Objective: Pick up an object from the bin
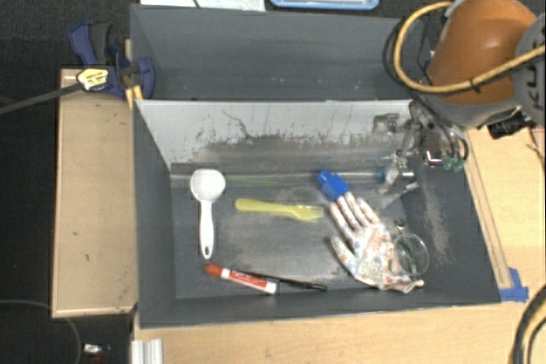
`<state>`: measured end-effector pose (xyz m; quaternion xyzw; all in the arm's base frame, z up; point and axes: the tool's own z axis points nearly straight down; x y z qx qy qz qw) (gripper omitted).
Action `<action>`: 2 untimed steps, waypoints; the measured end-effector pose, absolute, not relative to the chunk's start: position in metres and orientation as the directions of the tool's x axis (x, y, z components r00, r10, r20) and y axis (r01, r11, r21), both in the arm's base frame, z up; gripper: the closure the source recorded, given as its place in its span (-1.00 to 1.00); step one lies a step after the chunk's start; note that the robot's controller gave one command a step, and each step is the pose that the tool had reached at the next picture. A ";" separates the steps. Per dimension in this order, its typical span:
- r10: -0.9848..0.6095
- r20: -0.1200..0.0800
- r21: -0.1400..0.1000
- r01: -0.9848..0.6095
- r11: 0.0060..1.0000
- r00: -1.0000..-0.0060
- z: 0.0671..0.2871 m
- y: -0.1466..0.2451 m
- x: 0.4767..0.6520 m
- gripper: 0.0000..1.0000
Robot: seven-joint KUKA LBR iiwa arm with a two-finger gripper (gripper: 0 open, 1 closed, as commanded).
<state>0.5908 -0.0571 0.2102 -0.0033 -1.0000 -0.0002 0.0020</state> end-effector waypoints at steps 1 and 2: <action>0.005 -0.004 0.000 0.005 1.000 -1.000 0.215 -0.057 0.592 -1.00; 0.122 -0.007 0.001 0.122 0.992 -0.992 0.145 -0.063 0.590 -1.00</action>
Offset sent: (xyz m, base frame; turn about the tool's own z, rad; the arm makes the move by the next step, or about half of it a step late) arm -0.0045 -0.0122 -0.1402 0.2402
